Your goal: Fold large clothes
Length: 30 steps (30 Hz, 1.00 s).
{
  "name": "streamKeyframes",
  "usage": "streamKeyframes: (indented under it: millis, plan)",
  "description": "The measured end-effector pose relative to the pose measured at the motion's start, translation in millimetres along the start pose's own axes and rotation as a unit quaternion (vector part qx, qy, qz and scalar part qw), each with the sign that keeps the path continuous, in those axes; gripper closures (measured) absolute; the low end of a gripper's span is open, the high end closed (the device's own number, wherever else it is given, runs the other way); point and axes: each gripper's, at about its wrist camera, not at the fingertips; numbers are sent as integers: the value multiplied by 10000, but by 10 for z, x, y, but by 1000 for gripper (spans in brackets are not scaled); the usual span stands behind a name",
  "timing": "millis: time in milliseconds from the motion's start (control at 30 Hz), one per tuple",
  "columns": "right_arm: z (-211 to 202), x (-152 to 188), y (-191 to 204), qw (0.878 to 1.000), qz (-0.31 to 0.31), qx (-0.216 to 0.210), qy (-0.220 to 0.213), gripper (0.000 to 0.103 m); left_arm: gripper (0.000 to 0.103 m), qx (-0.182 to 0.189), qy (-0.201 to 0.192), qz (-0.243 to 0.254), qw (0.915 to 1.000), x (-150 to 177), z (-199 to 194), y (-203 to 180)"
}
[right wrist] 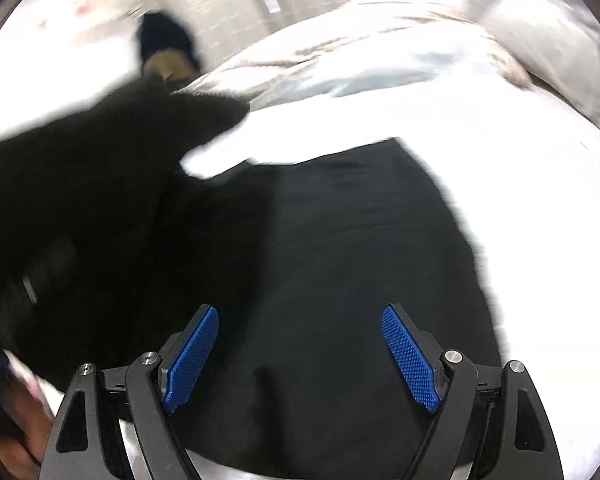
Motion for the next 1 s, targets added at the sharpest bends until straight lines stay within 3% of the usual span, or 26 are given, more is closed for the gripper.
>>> streamKeyframes:
  millis: [167,300,400,500,667,733,867,1000]
  plan:
    - [-62,-102,-559,9957,879,285,-75,18,73,354,1177,446,9914,372,519,-229]
    - [-91,-83,-810,9915,1260,309,-78,18,69,270,1246,862,9881,525,614,-339]
    - [-85,-58,-804,9917,1248,292,-53,18,58,479,1260,680,9885,406,526,-331]
    - [-155,-15,-774,9937,1090,263,-87,18,42,845,1214,495,9878,332,375,-322]
    - [-267,33,-735,9950,973,158,-132,18,30,1650,941,514,9805,194,25,-519]
    - [-311,67,-736,9953,955,93,-157,18,22,1802,766,591,9789,167,-102,-552]
    - [-403,71,-693,9958,883,-65,-214,18,18,1826,236,742,9801,84,-502,-438]
    - [-457,31,-614,9961,776,-338,-251,18,6,1441,-141,390,9887,-7,-639,-85]
Point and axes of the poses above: each gripper's, at about its wrist camera, not at the fingertips, and z roughly the way its jaws point, y to its left, x to its underside, and after that the axes turned 8 degrees about x, right-handed
